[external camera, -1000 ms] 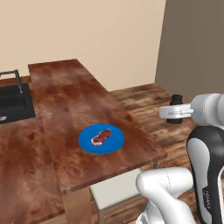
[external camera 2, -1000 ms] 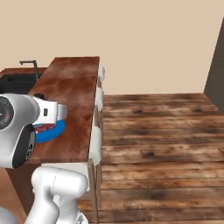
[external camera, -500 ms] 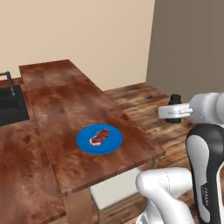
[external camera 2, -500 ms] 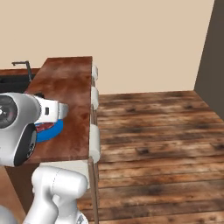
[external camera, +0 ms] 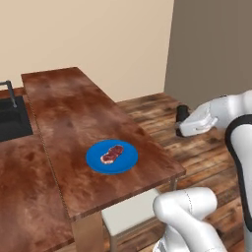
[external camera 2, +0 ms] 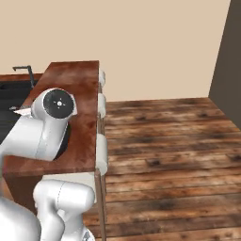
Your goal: Retrieve the shaker from the cabinet and place it next the steak on a plate on the dining table.
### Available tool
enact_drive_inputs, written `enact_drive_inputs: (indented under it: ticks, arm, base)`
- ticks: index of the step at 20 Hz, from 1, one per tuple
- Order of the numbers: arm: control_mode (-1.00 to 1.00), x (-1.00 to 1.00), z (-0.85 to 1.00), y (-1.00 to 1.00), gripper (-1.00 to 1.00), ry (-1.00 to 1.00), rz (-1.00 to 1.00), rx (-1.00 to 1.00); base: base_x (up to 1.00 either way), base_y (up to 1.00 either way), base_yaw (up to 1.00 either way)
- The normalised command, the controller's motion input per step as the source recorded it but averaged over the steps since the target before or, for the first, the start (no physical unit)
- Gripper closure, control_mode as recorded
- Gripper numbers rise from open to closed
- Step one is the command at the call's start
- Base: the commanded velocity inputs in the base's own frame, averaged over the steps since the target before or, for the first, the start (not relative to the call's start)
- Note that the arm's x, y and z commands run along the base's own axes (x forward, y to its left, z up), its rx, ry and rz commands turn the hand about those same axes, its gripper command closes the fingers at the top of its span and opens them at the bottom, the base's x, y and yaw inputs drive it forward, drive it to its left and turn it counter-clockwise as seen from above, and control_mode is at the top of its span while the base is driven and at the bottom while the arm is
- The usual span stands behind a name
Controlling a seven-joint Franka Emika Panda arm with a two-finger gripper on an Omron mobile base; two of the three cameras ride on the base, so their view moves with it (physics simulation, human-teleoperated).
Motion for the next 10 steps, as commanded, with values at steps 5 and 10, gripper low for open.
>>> enact_drive_inputs:
  ticks: [5, 10]
  arm:
    - [-1.00, 0.19, -0.31, 0.36, 1.00, -0.18, 0.44, 0.01]
    - [-1.00, 0.48, -0.20, 0.33, 1.00, -0.11, 0.29, 0.02]
  base:
    - [0.00, 0.00, 0.00]
    - [0.00, 0.00, 0.00]
